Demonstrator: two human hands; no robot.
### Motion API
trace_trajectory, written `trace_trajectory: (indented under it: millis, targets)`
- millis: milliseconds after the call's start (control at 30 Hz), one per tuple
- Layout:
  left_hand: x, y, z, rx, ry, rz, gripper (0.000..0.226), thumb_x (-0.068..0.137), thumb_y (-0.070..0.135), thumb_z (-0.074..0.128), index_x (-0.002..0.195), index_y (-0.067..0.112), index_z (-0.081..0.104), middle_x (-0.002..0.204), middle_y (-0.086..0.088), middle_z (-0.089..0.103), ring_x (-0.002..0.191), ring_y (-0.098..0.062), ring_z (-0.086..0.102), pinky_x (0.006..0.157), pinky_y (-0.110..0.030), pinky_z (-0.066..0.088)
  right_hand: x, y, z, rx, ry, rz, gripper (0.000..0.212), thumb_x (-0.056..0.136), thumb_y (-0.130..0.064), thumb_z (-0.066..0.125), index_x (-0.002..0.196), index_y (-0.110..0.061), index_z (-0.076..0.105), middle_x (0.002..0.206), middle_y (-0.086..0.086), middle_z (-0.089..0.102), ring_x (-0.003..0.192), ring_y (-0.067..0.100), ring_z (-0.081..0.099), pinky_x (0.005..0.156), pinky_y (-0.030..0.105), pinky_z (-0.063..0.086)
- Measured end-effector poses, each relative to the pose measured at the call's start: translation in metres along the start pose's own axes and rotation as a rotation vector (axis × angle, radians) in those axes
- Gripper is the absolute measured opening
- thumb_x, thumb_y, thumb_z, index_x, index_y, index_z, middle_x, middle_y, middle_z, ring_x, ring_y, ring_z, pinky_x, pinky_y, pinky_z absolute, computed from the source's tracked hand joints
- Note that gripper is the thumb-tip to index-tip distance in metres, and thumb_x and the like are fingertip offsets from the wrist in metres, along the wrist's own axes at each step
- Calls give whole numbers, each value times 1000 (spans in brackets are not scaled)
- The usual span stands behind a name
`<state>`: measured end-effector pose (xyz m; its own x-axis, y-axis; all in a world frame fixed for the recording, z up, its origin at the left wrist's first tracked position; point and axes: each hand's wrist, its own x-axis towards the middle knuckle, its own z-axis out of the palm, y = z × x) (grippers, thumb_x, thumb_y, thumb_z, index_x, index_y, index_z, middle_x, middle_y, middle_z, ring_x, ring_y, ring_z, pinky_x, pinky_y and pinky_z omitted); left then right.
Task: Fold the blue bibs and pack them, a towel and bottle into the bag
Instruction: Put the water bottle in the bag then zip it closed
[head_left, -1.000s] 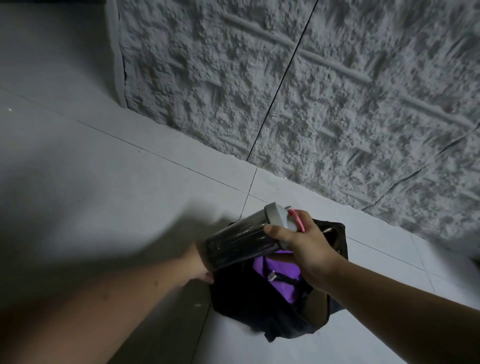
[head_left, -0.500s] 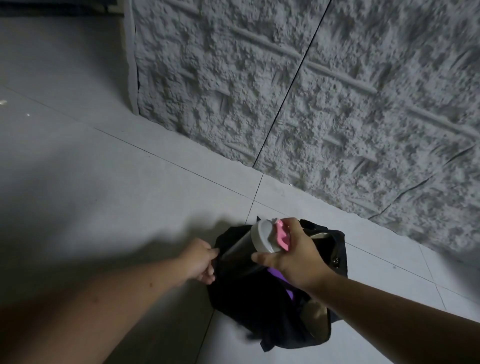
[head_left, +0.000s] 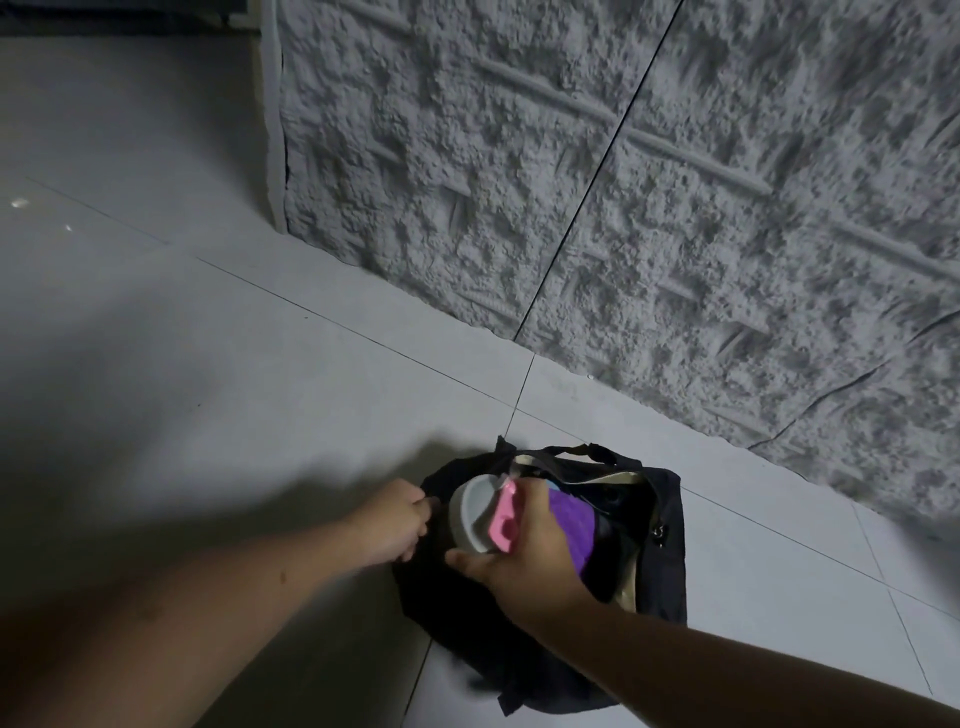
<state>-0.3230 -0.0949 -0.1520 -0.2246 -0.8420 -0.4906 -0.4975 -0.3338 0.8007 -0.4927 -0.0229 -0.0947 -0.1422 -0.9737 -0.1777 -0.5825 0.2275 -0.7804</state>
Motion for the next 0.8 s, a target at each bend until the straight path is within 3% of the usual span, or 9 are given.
trace_trajectory:
  millis: [133,233,367,467,567,600,667,733,800]
  targets:
    - [3,-7,-8,-43,28,13,42,107,12,45,66,10,46,40,-1,44,32,-15,43,36,-20,30,6,-3,9,-206,-61,-125,92,64,-40,93,137,-32,37,129,-6,46,111,10,54,97,30,53]
    - [3,-13,-17,-80,8,18,42,107,8,44,65,10,45,41,-2,42,38,-19,44,41,-23,32,8,-8,15,-409,-192,-231,112,71,-46,89,156,-22,20,142,0,33,127,17,45,106,32,48]
    - [4,-17,-27,-61,-20,10,34,108,10,38,75,8,47,45,-2,45,40,-17,47,43,-28,36,21,-14,18,-583,-215,-236,118,69,-60,85,157,-26,13,142,5,34,126,28,50,101,41,52]
    - [1,-12,-29,-82,46,49,37,107,45,43,97,11,56,71,-4,61,59,-18,61,46,-28,46,27,-15,14,-580,-192,-211,120,62,-63,86,154,-36,14,137,4,38,126,31,49,104,47,48]
    - [-13,7,-27,-153,39,257,66,68,88,61,106,33,60,96,12,70,86,-1,66,64,-22,54,22,-12,6,-538,-160,-174,123,59,-56,88,154,-47,10,135,4,38,128,28,44,109,44,41]
    - [-15,10,-23,-106,24,296,72,58,87,71,106,34,62,97,15,71,88,2,67,72,-21,55,19,-7,2,-499,-149,-164,122,62,-49,86,156,-46,9,138,4,37,130,25,42,112,40,39]
    - [-18,18,-18,-51,-2,277,56,67,62,86,108,29,66,98,10,74,87,1,67,76,-20,53,13,-1,-8,-360,-110,-103,111,68,-30,79,157,-40,13,143,2,38,134,20,42,113,30,38]
    - [-22,23,-16,-60,-8,246,36,84,36,83,113,25,66,97,9,72,81,3,64,60,-9,46,12,7,-14,-160,-78,80,99,71,-16,76,151,-37,20,134,1,50,127,20,52,106,30,46]
    - [-22,24,-15,-105,-29,272,32,92,23,74,122,21,63,98,12,69,77,6,60,52,-5,41,16,17,-11,-84,-144,277,79,78,-8,73,146,-26,36,117,2,63,108,19,64,95,34,55]
